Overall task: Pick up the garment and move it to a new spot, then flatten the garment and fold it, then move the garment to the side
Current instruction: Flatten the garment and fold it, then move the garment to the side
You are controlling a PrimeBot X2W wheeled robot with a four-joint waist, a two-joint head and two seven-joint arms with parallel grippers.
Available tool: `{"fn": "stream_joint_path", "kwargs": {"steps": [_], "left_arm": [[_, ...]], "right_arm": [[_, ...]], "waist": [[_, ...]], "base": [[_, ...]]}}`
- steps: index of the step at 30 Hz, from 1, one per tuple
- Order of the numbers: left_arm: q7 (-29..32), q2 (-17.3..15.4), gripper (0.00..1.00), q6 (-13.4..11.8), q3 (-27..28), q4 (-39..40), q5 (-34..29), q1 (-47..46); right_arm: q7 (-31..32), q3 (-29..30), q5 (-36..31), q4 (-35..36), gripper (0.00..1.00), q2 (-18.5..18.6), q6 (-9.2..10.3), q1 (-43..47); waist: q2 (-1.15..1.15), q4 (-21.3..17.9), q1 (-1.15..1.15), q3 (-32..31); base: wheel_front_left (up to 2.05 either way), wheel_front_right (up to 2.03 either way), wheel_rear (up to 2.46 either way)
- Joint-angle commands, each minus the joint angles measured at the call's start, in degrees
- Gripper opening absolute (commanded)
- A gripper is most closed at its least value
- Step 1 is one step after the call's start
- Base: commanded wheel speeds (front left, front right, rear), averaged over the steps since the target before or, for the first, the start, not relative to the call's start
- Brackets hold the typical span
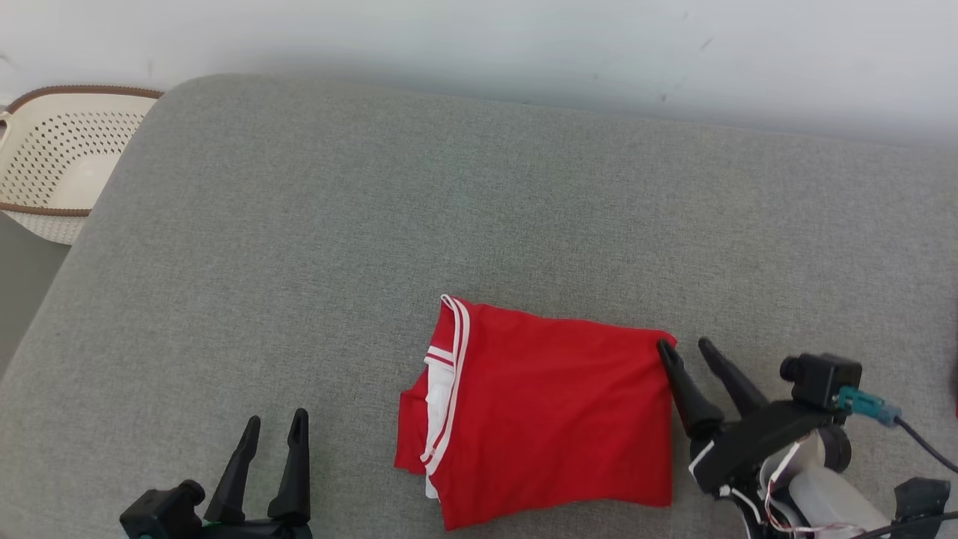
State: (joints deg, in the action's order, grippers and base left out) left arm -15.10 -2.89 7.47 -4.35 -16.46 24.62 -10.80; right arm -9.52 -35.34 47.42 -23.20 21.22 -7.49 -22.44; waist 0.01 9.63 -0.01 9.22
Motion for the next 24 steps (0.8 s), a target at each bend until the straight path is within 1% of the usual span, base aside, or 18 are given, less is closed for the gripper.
{"fn": "stream_joint_path", "kwargs": {"steps": [1,8,18,19,20,21,24], "left_arm": [[-0.1,0.0,1.00,0.0,0.2,0.1,-0.6,-0.1],[-0.1,0.0,1.00,0.0,0.2,0.4,-0.1,-0.4],[-0.1,0.0,1.00,0.0,0.0,0.2,-0.6,-0.4],[-0.1,0.0,1.00,0.0,0.1,0.2,-0.5,-0.3],[-0.1,0.0,1.00,0.0,0.0,0.2,-0.5,-0.3],[-0.1,0.0,1.00,0.0,0.1,0.2,-0.5,-0.1],[-0.1,-0.1,1.00,0.0,0.4,0.3,-0.8,0.2]], "right_arm": [[0.3,0.0,0.8,0.2,1.00,-0.1,0.00,0.6],[1.9,-1.5,1.9,0.2,1.00,-0.8,0.00,4.1],[6.1,-5.5,3.4,-1.5,1.00,-3.6,-0.01,4.3],[6.1,-5.8,3.4,-1.6,0.80,-3.7,0.00,4.1],[5.8,-6.1,3.0,-1.7,0.31,-3.6,0.00,3.9],[5.2,-6.0,3.1,-1.8,0.00,-3.7,0.00,3.6],[3.2,-5.2,2.5,-2.0,0.00,-3.0,0.00,2.4]], "waist": [[-0.01,-0.1,0.01,0.0],[-0.01,0.1,0.01,0.3],[-0.01,1.3,0.01,0.3],[-0.01,1.4,0.01,0.3],[-0.01,1.4,0.01,0.2],[-0.01,1.4,0.01,0.1],[-0.01,1.2,0.01,-0.3]], "base": [[0.00,0.00,0.00],[0.00,0.00,0.00],[0.00,0.00,0.00],[0.00,0.00,0.00],[0.00,0.00,0.00],[0.00,0.00,0.00],[0.00,0.00,0.00]]}}
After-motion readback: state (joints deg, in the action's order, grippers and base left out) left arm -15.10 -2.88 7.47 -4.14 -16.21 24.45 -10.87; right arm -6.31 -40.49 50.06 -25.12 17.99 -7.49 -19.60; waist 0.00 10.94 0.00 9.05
